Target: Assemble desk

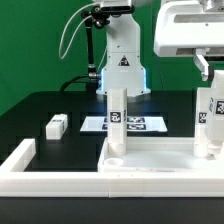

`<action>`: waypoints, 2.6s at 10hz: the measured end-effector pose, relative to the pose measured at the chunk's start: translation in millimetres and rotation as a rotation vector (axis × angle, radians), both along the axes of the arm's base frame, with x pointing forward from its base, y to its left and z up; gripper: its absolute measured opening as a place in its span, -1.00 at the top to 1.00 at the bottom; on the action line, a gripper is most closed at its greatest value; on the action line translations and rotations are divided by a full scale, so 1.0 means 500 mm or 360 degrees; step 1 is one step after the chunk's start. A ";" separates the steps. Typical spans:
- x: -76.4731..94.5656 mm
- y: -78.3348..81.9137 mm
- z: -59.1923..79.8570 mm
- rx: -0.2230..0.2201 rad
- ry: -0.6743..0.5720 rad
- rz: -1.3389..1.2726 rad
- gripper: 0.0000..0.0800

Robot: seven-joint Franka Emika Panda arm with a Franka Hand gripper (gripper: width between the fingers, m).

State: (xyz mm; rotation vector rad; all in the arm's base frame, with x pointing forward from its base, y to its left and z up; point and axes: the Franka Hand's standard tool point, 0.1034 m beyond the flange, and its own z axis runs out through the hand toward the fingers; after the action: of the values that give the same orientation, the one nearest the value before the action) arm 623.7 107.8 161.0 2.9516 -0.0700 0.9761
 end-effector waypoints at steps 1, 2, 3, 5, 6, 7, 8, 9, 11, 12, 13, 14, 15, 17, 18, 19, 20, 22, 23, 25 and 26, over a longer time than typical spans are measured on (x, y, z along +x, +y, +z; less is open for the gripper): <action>-0.001 -0.001 -0.008 -0.0005 0.0008 -0.0001 0.28; -0.002 0.003 -0.013 -0.0007 0.0013 0.0003 0.28; -0.003 0.003 -0.019 -0.0012 0.0019 0.0004 0.28; -0.001 0.004 -0.027 -0.0020 0.0025 0.0007 0.28; 0.002 0.004 -0.030 -0.0025 0.0025 0.0009 0.28; 0.004 0.003 -0.032 -0.0029 0.0025 0.0008 0.28; 0.008 0.005 -0.036 -0.0035 0.0024 0.0010 0.28; 0.016 0.011 -0.036 -0.0032 0.0012 0.0008 0.28; 0.015 0.021 -0.042 -0.0032 0.0001 0.0017 0.28; 0.011 0.027 -0.052 -0.0038 0.0012 0.0026 0.28; 0.010 0.029 -0.054 -0.0041 0.0014 0.0030 0.28; 0.007 0.026 -0.056 -0.0051 0.0019 0.0039 0.28; 0.005 0.024 -0.058 -0.0056 0.0020 0.0044 0.28; 0.005 0.028 -0.067 -0.0065 -0.0012 0.0058 0.28; 0.008 0.027 -0.067 -0.0068 -0.0041 0.0064 0.28; 0.009 0.027 -0.066 -0.0071 -0.0040 0.0068 0.28; 0.009 0.027 -0.067 -0.0075 -0.0039 0.0072 0.28; 0.009 0.027 -0.067 -0.0081 -0.0039 0.0081 -0.37; 0.009 0.027 -0.067 -0.0083 -0.0039 0.0083 -0.37; 0.009 0.026 -0.067 -0.0086 -0.0039 0.0085 -0.58; 0.009 0.025 -0.066 -0.0087 -0.0039 0.0082 -0.62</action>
Offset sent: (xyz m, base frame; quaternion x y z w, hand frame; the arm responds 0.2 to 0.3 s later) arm 0.0068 0.0073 -0.0039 0.0076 0.0028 0.0105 0.9999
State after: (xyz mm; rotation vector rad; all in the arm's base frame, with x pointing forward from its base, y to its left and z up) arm 628.2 120.2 127.9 2.9059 0.0317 1.0038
